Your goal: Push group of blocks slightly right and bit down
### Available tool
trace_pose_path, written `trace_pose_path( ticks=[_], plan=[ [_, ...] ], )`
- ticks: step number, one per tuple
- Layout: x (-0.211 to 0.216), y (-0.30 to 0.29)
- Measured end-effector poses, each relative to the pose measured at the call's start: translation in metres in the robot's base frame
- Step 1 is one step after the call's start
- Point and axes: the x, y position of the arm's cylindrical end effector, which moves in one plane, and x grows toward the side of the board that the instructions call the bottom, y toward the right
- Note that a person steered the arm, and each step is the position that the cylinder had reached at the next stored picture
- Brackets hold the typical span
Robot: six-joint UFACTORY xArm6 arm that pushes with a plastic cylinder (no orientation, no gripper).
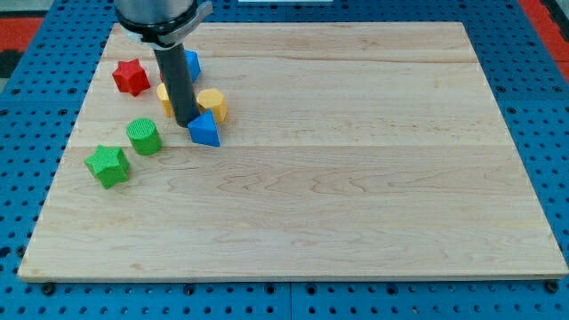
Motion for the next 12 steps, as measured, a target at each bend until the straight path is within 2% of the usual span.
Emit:
trace_pose_path(
  ticks=[2, 3, 5, 7, 9, 10, 11, 12],
  plan=[
    [-0.013, -0.050],
    [-0.032, -0.061],
    [-0.027, -0.061],
    [-0.015, -0.104],
    [-0.076, -0.113],
    [-0.086, -0.118],
    [-0.114, -0.128],
    [-0.097, -0.107]
  ],
)
